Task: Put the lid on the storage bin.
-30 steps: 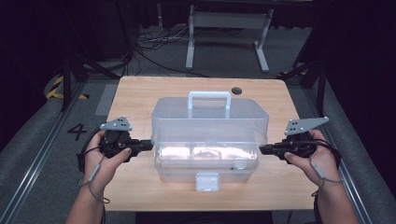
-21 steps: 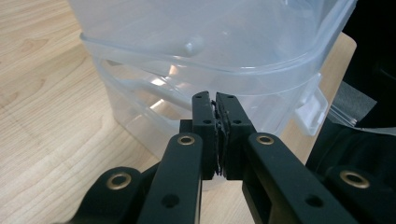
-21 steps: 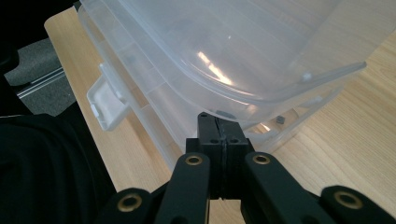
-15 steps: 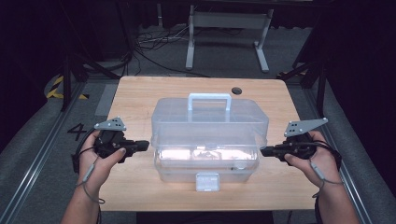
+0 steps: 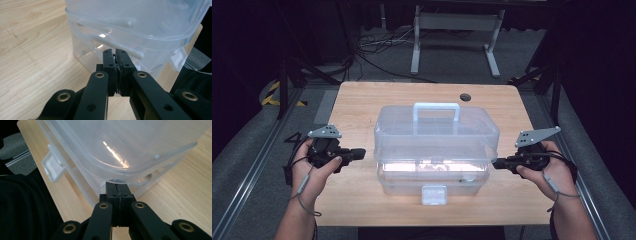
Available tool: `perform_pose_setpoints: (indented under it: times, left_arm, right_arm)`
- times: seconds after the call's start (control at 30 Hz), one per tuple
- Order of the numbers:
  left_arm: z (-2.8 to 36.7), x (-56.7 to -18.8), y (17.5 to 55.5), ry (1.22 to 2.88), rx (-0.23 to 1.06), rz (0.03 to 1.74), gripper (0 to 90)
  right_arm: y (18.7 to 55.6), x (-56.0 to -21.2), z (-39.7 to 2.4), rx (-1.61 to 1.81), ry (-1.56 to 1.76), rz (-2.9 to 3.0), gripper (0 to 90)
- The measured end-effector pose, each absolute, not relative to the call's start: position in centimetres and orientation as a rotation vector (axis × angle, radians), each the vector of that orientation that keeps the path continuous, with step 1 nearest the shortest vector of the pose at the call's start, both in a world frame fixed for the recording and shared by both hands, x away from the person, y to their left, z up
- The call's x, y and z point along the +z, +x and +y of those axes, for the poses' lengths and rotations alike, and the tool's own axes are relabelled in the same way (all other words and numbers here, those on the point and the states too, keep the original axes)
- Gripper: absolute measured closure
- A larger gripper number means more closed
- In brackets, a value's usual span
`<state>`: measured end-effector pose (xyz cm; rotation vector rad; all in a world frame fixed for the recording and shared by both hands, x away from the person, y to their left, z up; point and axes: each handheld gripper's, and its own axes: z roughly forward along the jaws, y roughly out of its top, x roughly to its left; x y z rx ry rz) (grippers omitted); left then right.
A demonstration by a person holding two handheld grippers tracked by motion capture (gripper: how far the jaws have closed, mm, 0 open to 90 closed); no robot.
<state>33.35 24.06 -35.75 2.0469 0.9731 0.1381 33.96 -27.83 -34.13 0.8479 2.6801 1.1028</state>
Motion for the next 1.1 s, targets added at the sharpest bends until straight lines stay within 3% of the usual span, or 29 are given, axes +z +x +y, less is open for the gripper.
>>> perform_pose_setpoints:
  times: [1.1]
  left_arm:
    - [24.5, -36.5, 34.3, 2.064, 0.153, 1.024, 86.6]
  right_arm:
    - [34.0, -35.4, -27.2, 0.949, 0.819, 2.802, 90.0]
